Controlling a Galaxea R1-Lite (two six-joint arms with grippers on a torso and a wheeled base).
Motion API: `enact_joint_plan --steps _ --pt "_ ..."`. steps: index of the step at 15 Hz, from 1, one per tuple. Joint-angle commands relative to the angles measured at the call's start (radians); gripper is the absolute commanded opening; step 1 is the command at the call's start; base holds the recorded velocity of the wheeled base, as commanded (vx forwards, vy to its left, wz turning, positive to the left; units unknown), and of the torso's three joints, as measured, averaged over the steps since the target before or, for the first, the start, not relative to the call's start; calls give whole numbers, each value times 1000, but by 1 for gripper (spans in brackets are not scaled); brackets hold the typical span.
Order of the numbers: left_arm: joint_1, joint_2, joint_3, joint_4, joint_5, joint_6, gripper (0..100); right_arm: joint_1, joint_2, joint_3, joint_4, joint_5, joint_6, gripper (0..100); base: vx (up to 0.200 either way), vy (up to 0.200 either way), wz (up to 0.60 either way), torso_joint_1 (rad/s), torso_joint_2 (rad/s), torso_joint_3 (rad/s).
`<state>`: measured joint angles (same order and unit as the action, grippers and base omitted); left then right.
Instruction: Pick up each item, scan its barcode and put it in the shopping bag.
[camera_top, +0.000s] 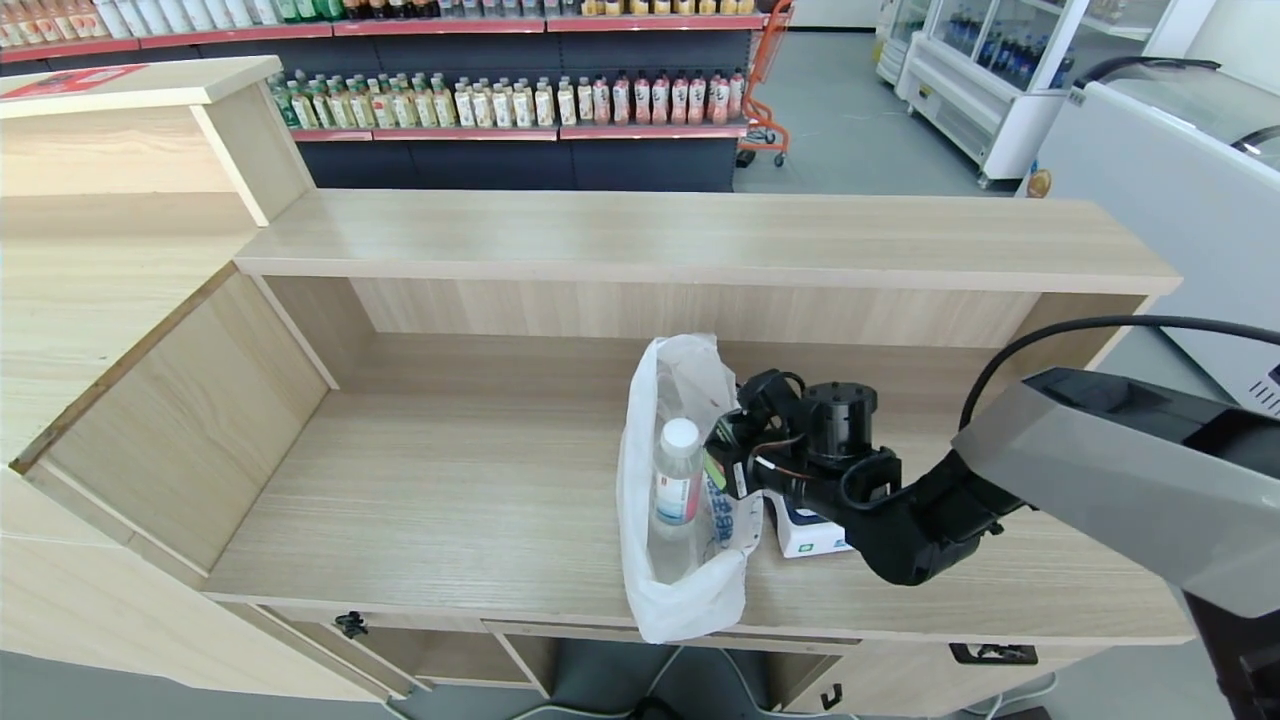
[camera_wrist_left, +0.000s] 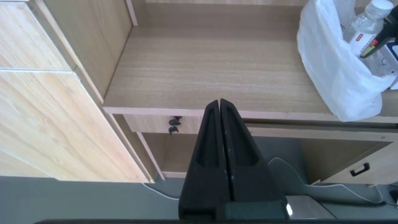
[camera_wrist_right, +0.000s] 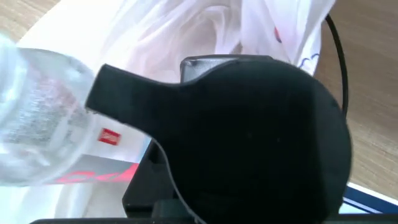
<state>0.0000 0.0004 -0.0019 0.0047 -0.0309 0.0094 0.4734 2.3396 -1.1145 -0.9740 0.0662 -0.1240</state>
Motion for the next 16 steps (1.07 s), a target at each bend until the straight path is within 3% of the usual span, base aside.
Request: enact_joint_plan --steps 1,12,13,16 --pt "0 1 -1 0 0 0 0 4 37 -18 -3 1 -2 0 0 0 0 0 0 0" --pt "0 1 0 0 0 1 0 5 98 -15 -31 1 -3 0 0 0 0 0 0 0" --pt "0 0 0 0 0 0 0 4 98 -16 -31 1 -2 100 0 0 0 0 0 0" --pt "0 1 0 0 0 0 0 4 76 -11 -43 1 9 100 0 0 0 0 0 0"
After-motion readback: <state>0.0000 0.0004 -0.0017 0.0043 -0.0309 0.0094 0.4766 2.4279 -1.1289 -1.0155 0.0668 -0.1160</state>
